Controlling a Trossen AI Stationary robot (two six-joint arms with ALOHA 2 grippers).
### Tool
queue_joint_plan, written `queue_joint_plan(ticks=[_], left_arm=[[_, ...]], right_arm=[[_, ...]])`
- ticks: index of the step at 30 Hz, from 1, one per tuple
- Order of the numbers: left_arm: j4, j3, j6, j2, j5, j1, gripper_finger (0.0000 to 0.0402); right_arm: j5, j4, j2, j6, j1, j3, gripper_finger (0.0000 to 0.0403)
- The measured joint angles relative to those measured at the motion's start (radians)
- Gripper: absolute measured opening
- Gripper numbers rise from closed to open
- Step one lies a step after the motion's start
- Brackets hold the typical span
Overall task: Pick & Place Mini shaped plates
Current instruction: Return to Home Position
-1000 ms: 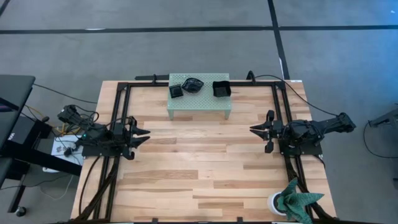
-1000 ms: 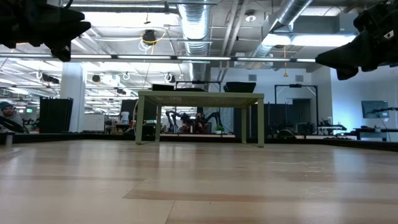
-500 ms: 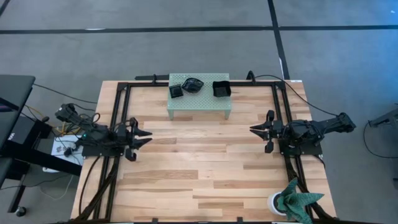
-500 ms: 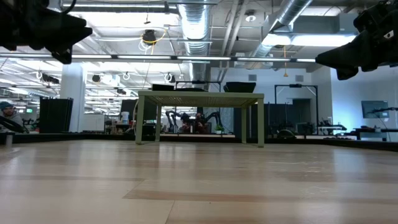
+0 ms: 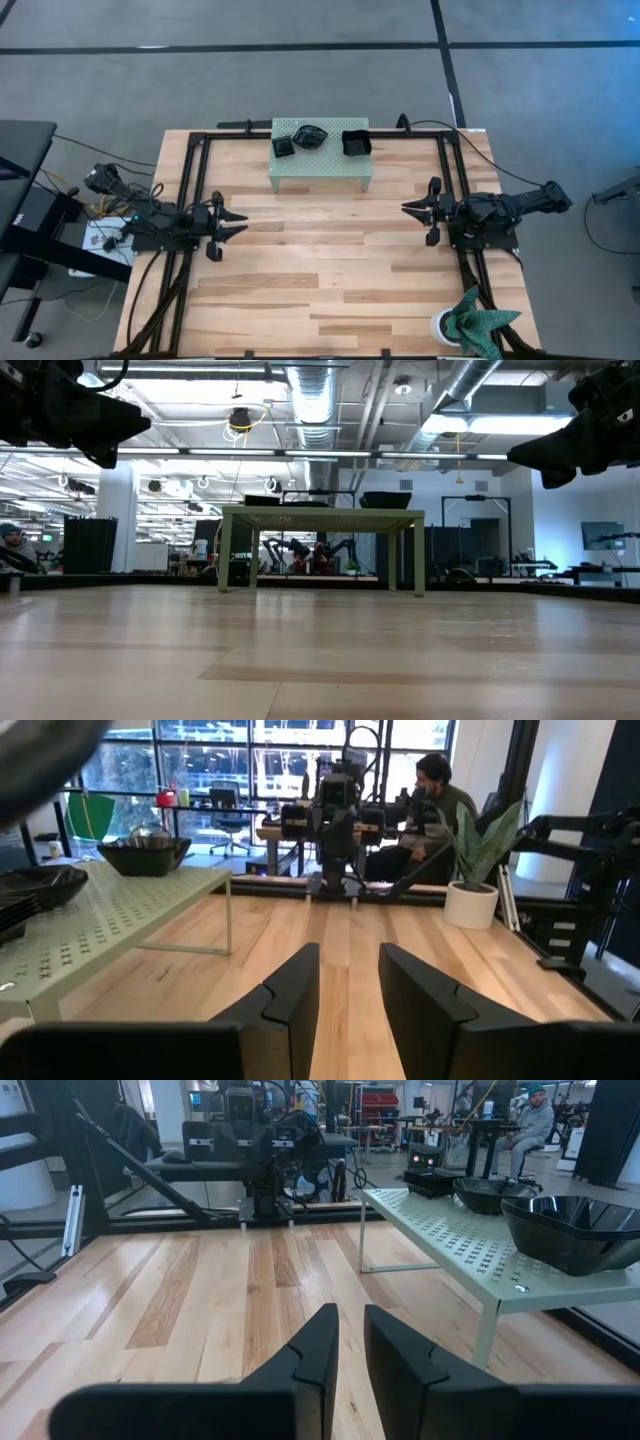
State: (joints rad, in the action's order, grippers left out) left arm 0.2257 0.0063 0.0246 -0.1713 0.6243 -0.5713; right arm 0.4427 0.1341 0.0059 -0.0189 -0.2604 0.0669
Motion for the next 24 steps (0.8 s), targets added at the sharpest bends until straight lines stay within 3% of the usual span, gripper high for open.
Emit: queue_joint_plan(ticks=[24], left_arm=[[0.001,0.000,0.000,-0.048,0.000,0.000,0.0108]], right_arm=[[0.000,0.000,0.000,0.000,0.000,0.000,0.0047]])
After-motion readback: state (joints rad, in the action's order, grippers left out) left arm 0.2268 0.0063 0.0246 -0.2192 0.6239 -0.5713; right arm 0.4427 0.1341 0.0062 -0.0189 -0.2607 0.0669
